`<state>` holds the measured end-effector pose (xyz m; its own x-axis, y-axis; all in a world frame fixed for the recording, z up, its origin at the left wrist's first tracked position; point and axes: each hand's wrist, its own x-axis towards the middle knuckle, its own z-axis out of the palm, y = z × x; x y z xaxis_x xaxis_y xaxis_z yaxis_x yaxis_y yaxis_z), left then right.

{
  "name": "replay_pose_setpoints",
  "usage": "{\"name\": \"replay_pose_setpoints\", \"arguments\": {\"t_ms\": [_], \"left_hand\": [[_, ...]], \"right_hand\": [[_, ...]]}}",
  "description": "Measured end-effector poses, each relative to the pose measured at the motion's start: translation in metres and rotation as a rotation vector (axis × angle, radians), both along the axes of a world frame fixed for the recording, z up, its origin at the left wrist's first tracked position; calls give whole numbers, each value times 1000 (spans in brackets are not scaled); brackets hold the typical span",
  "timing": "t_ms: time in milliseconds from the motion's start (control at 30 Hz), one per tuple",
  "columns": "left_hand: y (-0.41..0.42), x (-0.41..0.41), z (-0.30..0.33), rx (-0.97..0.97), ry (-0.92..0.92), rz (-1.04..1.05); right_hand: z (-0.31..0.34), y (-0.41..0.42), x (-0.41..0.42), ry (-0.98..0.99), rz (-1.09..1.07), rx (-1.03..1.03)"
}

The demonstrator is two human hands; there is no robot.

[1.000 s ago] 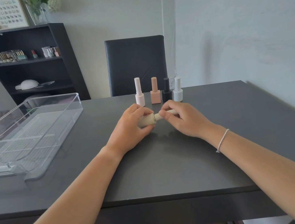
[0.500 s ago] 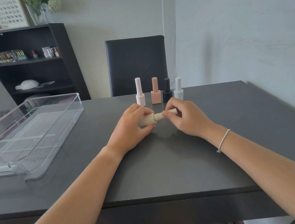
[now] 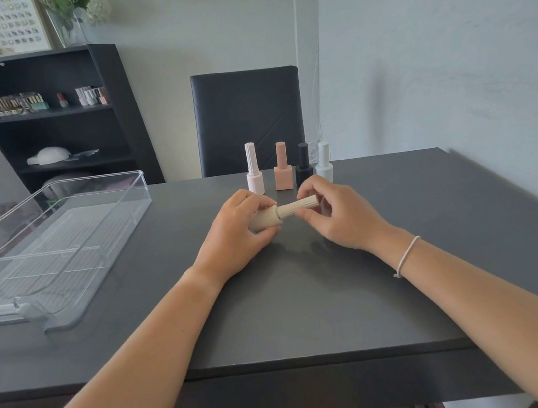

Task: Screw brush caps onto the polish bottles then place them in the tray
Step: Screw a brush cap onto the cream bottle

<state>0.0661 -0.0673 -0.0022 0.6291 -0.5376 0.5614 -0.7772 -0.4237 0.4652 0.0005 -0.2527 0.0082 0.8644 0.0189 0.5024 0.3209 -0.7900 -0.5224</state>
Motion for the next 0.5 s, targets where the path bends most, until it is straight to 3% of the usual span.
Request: {"name": "replay_pose_setpoints", "arguments": {"t_ms": [500], "left_hand": [[0,2,-2,-10,19,-3]], "right_hand": [[-1,-1,3,-21,17,12]]}}
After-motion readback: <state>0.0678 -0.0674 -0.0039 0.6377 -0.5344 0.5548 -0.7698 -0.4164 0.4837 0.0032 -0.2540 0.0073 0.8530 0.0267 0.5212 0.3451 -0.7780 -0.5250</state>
